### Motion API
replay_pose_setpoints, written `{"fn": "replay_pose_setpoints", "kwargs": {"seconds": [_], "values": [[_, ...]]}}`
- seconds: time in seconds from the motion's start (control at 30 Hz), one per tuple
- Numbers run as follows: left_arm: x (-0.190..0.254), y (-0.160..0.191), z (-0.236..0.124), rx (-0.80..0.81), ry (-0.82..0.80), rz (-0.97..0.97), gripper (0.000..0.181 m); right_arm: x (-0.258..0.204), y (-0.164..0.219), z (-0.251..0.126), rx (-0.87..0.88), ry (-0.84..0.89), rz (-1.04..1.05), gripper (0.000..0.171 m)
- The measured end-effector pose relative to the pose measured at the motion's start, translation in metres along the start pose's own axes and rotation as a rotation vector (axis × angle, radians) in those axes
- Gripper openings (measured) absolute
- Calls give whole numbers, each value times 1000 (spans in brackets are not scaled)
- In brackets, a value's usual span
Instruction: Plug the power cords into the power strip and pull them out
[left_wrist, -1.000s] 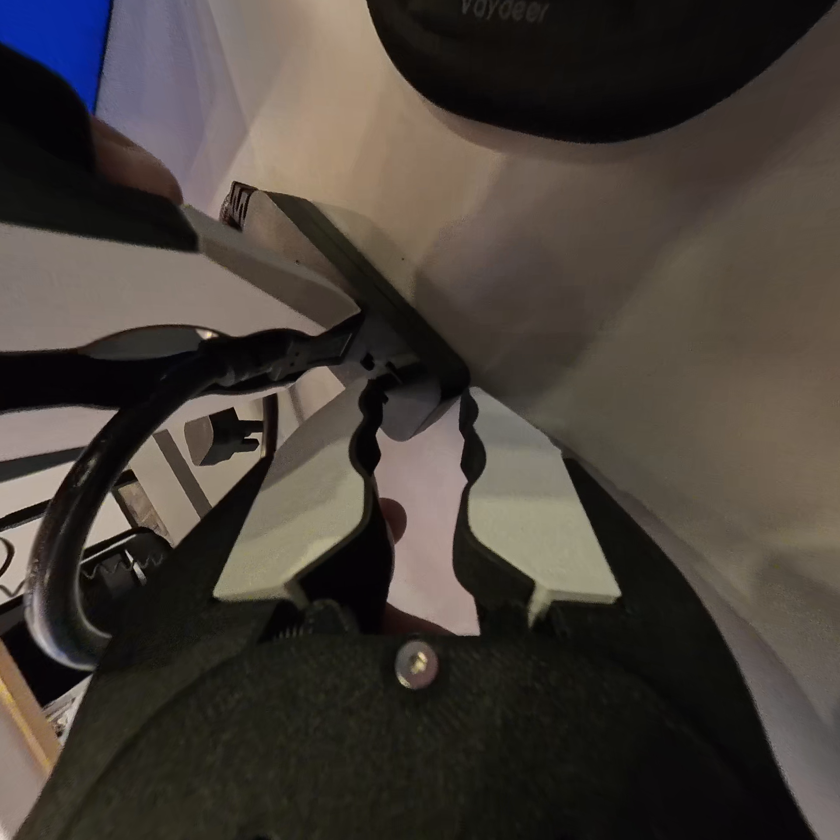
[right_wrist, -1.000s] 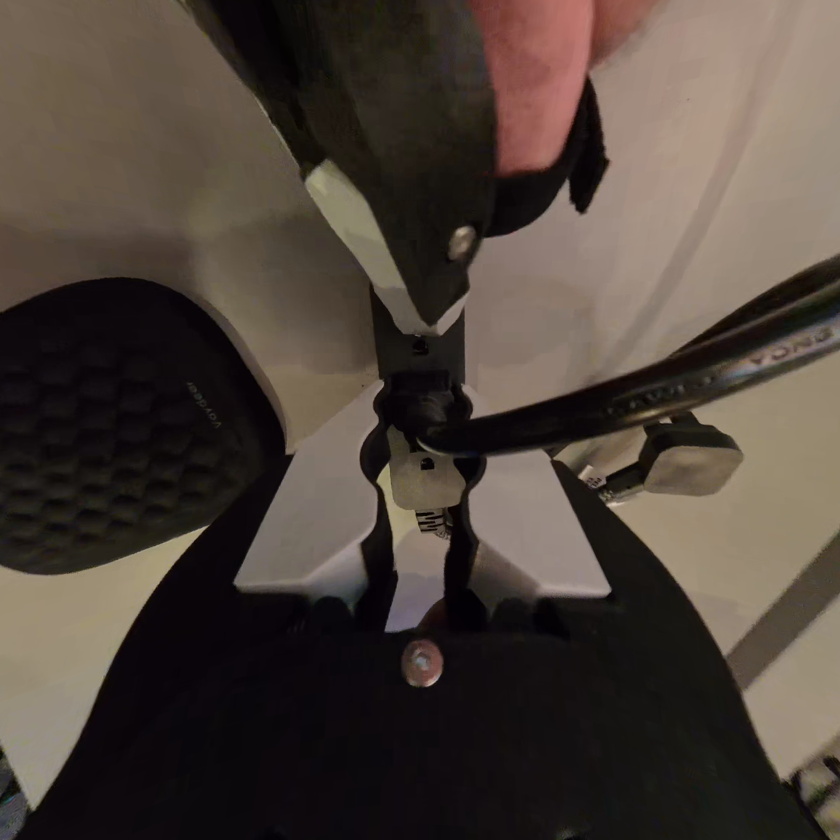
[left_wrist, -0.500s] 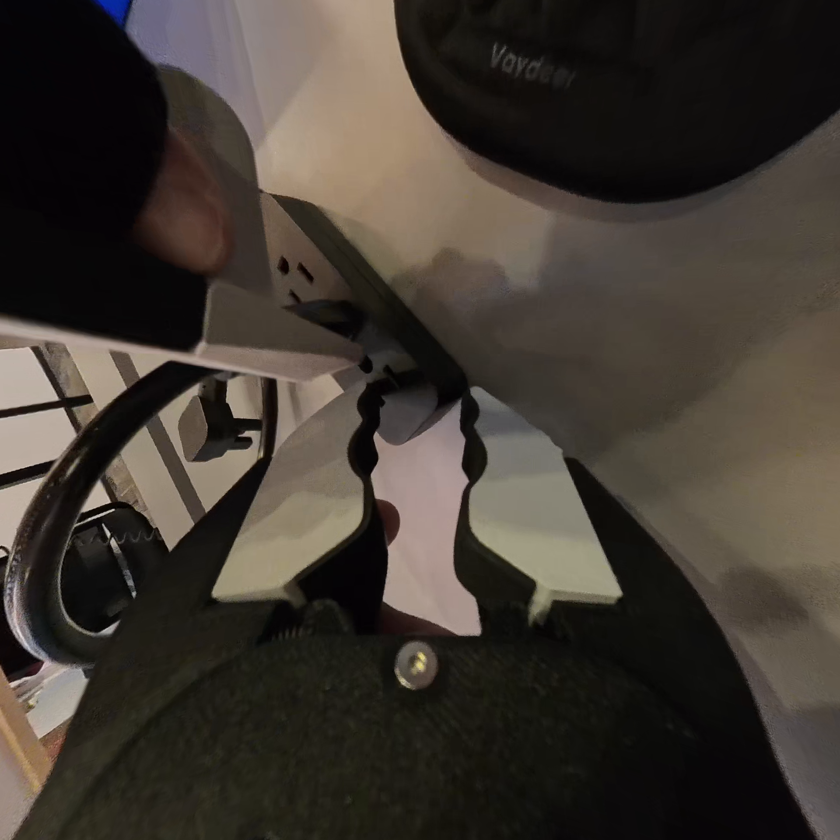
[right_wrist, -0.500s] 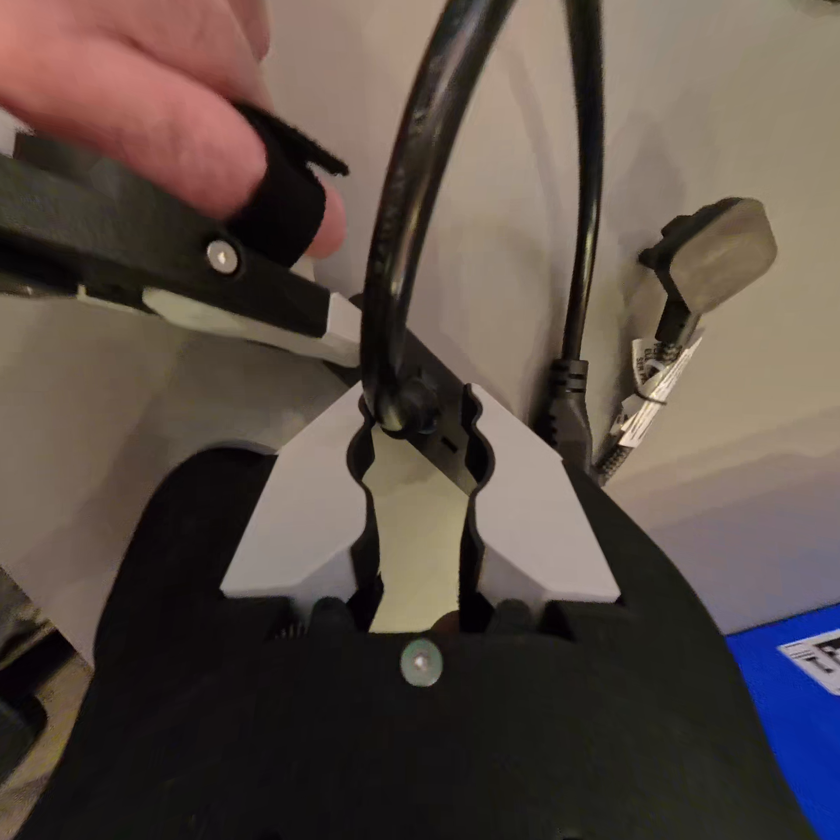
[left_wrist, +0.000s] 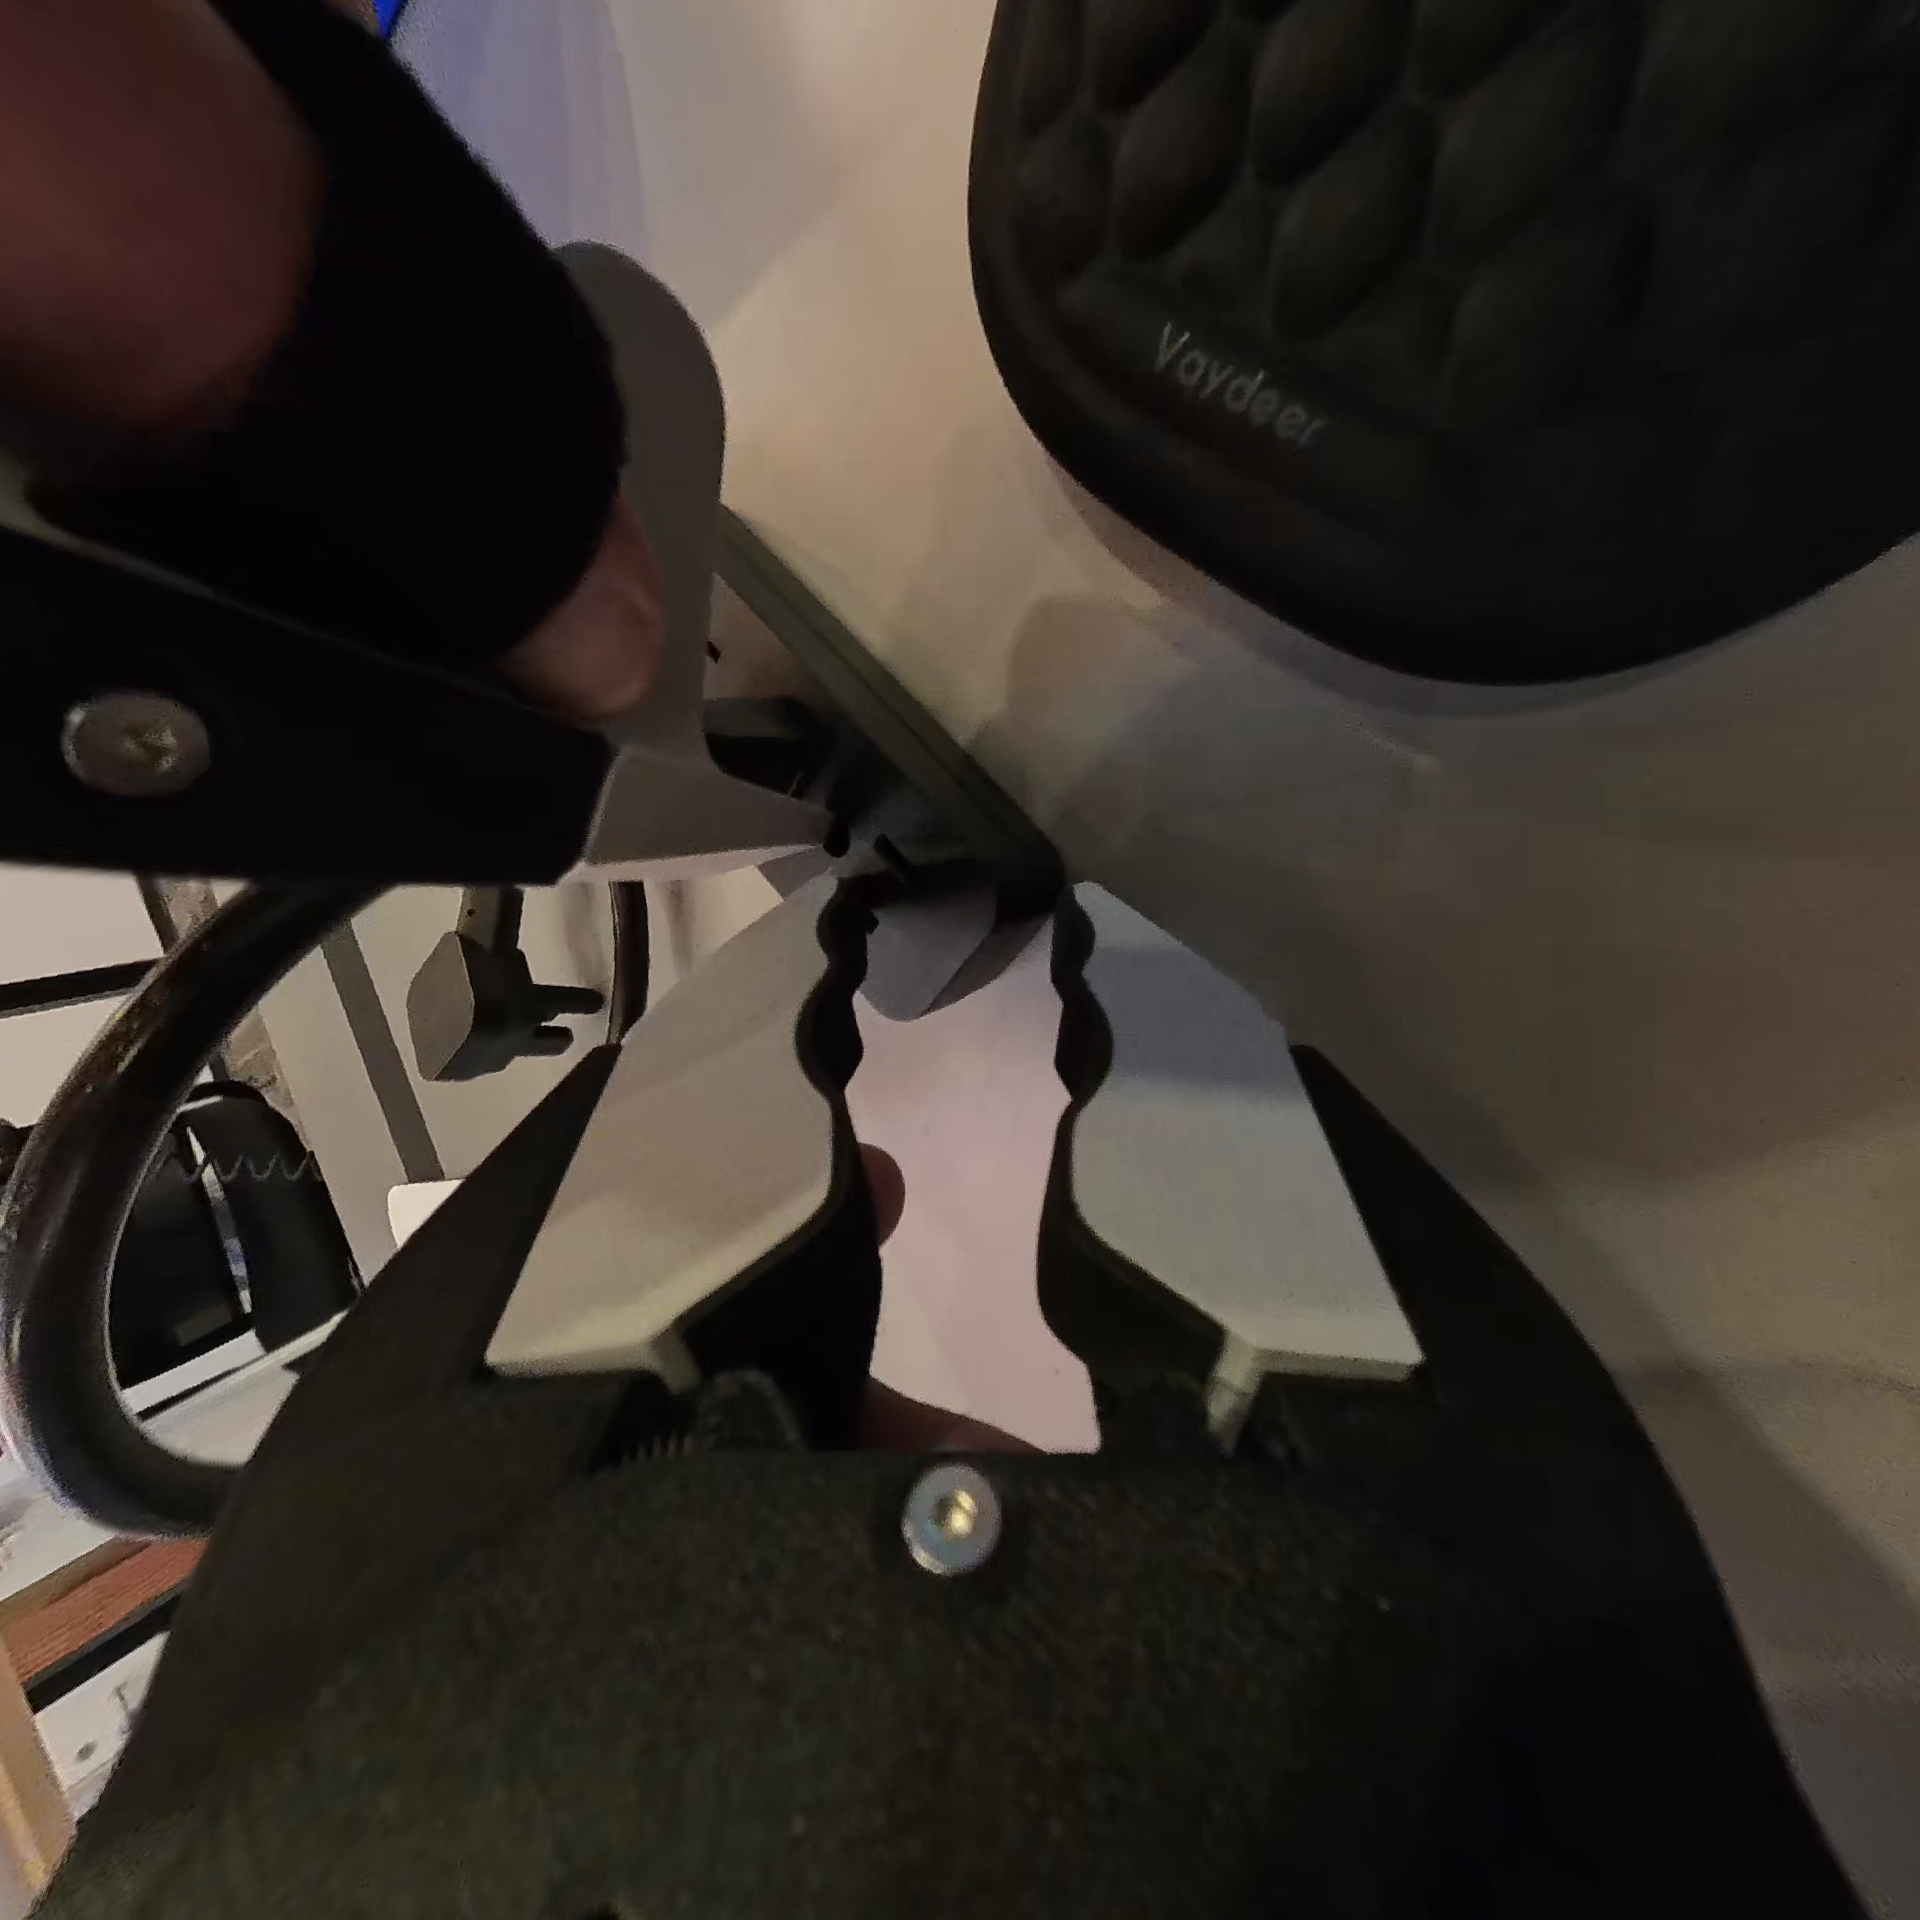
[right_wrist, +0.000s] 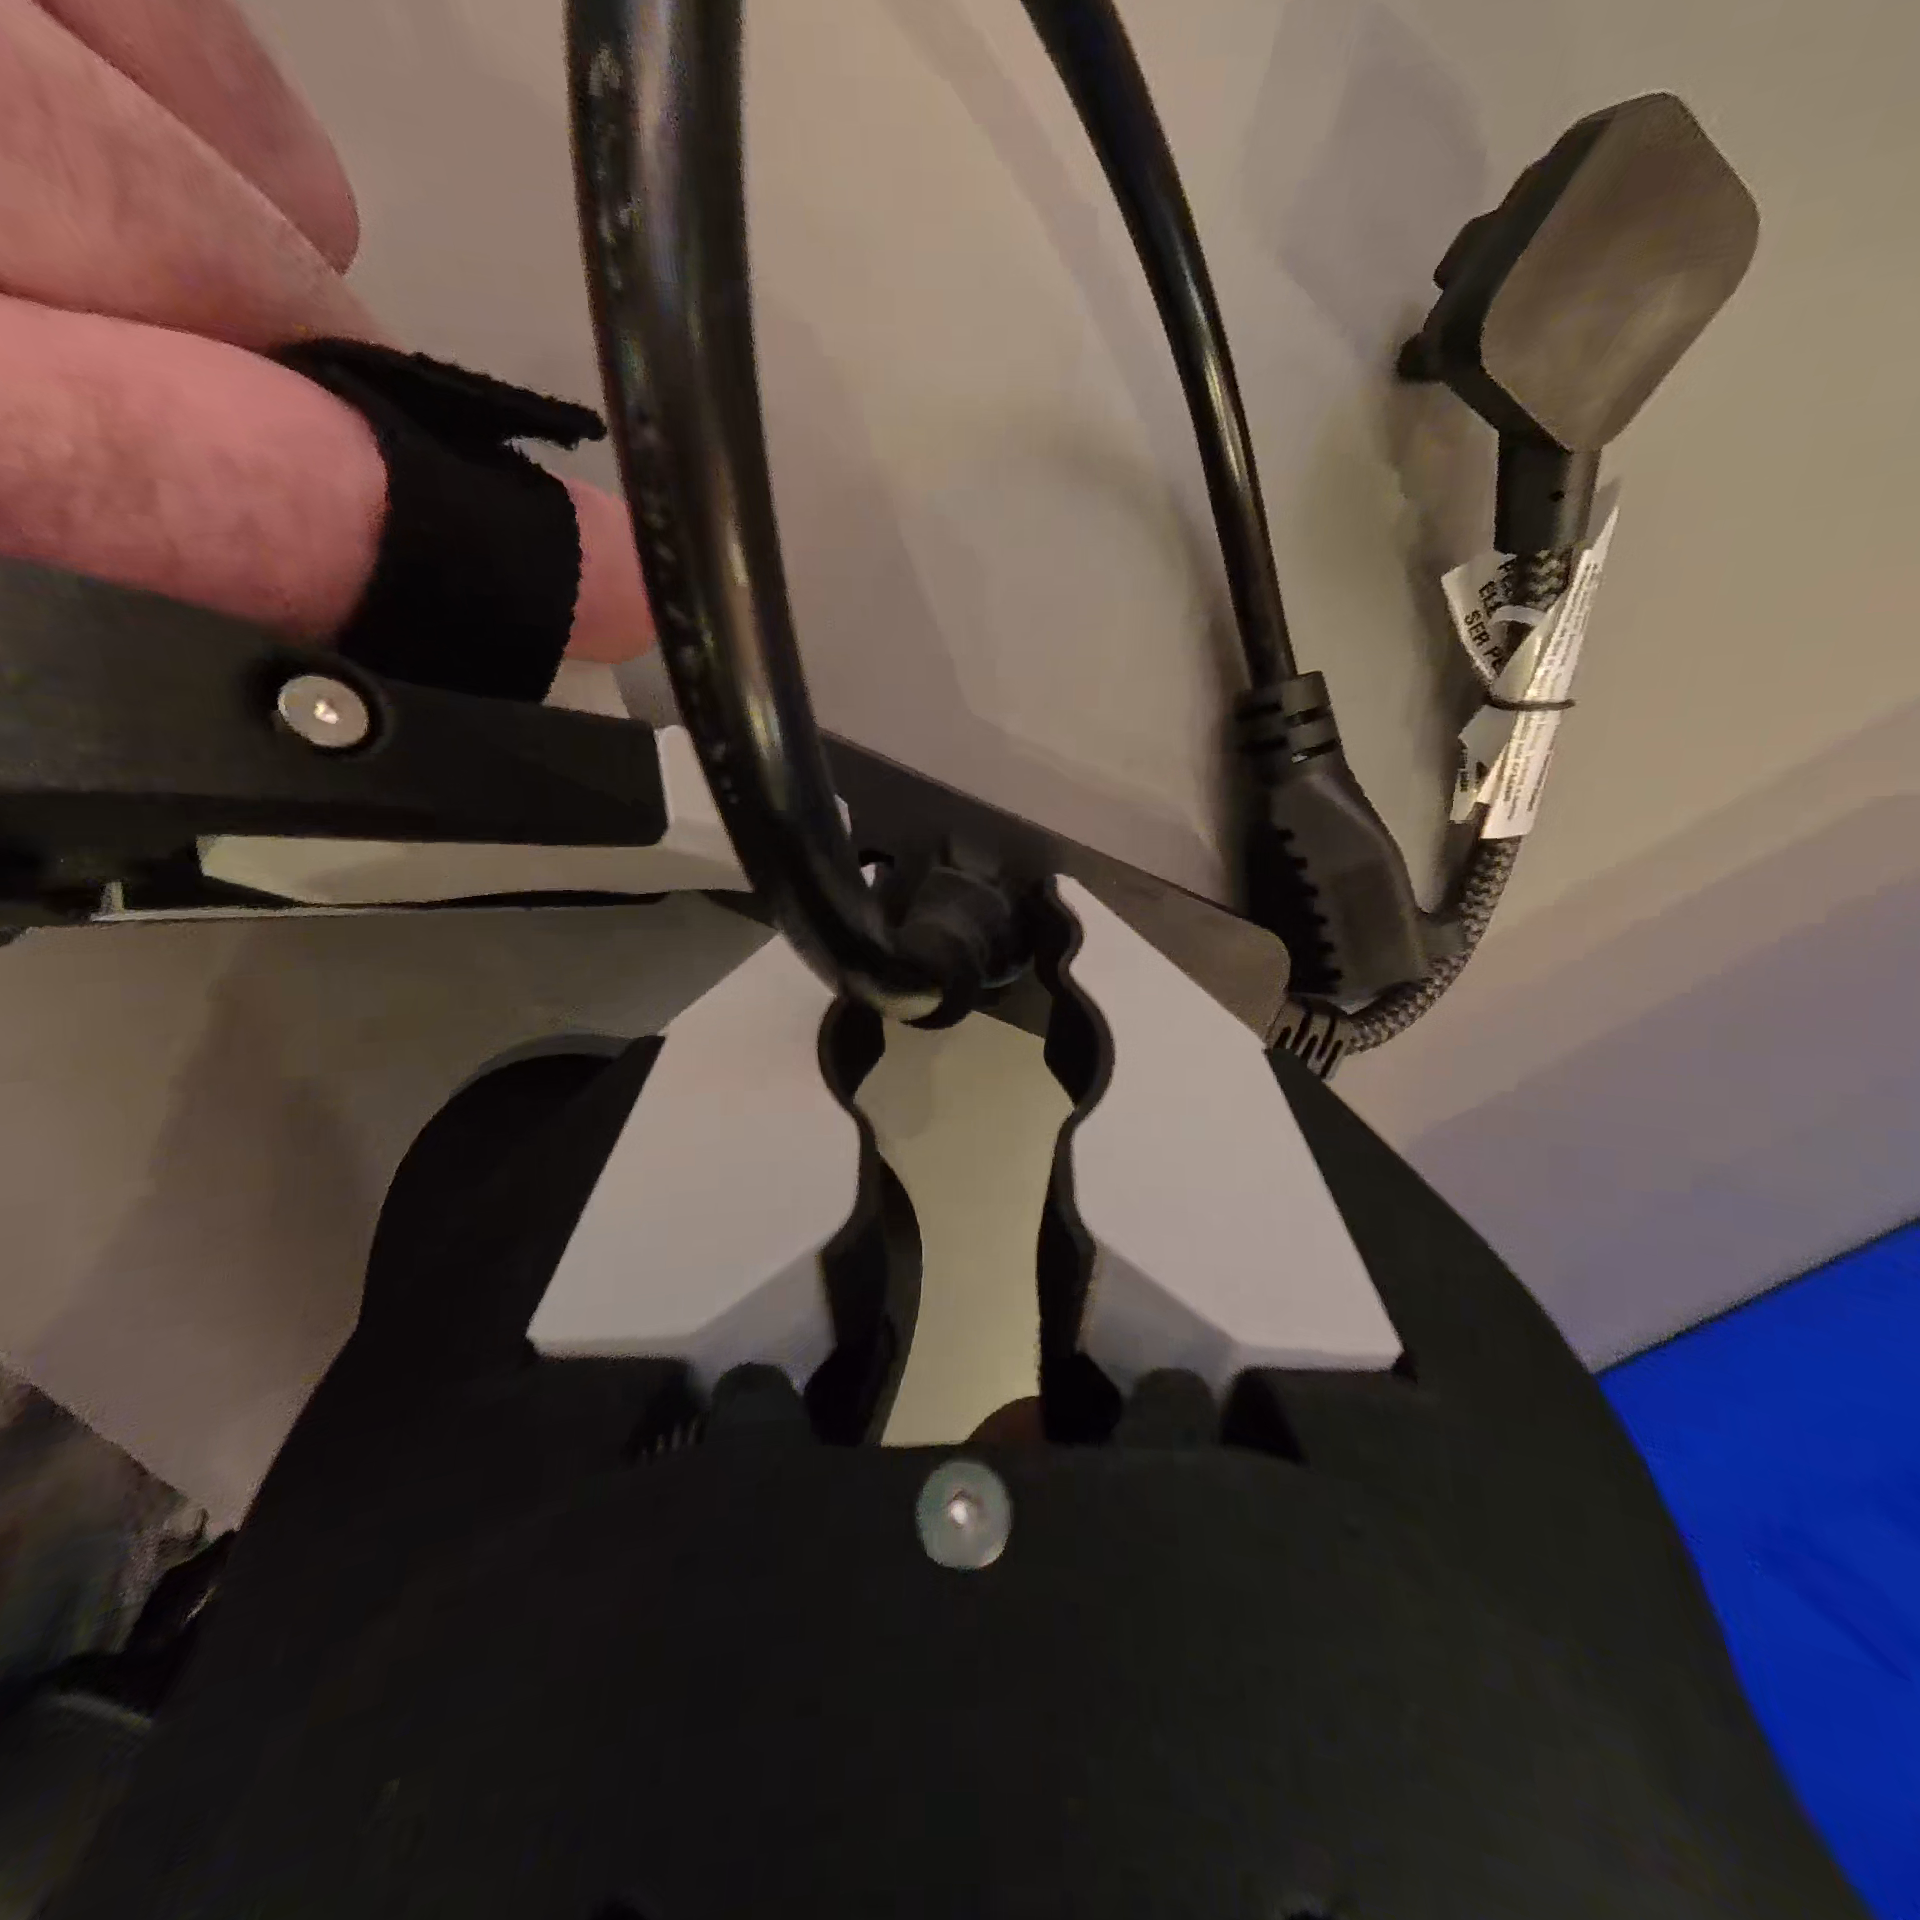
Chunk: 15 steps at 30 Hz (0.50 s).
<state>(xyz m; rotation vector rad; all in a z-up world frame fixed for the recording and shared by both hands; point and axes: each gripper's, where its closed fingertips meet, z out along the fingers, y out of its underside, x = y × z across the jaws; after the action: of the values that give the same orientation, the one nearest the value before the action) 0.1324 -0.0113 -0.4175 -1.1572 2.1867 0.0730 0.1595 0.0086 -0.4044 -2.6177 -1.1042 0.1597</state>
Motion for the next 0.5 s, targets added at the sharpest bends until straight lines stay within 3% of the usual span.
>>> {"fn": "replay_pose_setpoints", "kwargs": {"seconds": [0.27, 0.5], "values": [[0, -3, 0, 45, 1, -6, 34, 0, 1, -1, 12, 1, -41, 24], [-14, 5, -7, 169, 15, -314, 44, 2, 1, -1, 24, -24, -41, 24]]}}
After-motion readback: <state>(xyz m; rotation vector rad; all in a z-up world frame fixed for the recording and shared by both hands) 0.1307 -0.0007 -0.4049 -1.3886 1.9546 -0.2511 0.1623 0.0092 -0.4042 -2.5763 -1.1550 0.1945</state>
